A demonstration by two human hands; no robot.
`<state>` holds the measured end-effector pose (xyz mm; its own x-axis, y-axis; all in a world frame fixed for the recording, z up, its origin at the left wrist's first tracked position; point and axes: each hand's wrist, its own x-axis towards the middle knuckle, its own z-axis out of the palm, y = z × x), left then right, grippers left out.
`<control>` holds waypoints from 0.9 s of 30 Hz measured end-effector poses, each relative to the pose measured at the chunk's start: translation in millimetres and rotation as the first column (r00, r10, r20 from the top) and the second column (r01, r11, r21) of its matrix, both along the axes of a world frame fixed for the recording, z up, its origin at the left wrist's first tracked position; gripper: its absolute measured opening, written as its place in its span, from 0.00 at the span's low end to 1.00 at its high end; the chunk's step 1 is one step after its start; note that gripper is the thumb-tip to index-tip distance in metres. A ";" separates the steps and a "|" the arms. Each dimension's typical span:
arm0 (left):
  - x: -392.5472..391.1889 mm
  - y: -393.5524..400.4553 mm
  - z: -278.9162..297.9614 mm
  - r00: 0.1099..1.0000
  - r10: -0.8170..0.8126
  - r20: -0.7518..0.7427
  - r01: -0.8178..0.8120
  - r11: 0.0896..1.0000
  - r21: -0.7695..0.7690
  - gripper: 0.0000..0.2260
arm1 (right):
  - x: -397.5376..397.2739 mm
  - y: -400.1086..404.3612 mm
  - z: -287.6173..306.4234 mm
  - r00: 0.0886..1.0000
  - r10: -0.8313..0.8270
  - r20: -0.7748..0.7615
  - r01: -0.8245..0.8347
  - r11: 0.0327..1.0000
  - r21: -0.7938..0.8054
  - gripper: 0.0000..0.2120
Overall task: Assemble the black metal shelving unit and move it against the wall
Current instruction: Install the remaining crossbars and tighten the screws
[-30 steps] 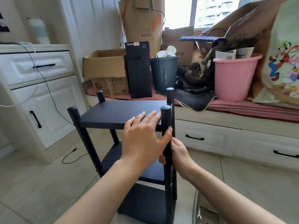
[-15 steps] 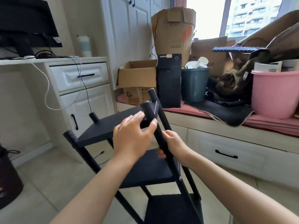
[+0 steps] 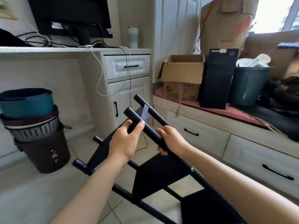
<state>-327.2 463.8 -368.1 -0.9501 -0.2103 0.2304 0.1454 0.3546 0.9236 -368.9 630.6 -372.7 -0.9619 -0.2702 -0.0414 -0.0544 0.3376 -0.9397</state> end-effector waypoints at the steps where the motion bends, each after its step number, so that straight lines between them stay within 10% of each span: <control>1: 1.8 -12.3 -6.8 1.000 -0.017 0.023 0.016 0.998 0.065 0.12 | -2.4 -8.4 -5.7 1.000 0.012 0.001 -0.012 0.999 0.035 0.09; 15: 33.9 -50.0 -186.2 0.902 -0.185 0.391 -0.026 0.879 0.476 0.32 | 0.2 2.8 -153.1 0.992 0.124 -0.008 -0.111 0.912 0.395 0.07; 27: 28.4 -38.8 -229.5 0.750 -0.280 0.599 0.287 0.954 0.087 0.24 | 25.2 46.3 -203.0 0.985 0.143 0.098 -0.172 0.869 0.465 0.08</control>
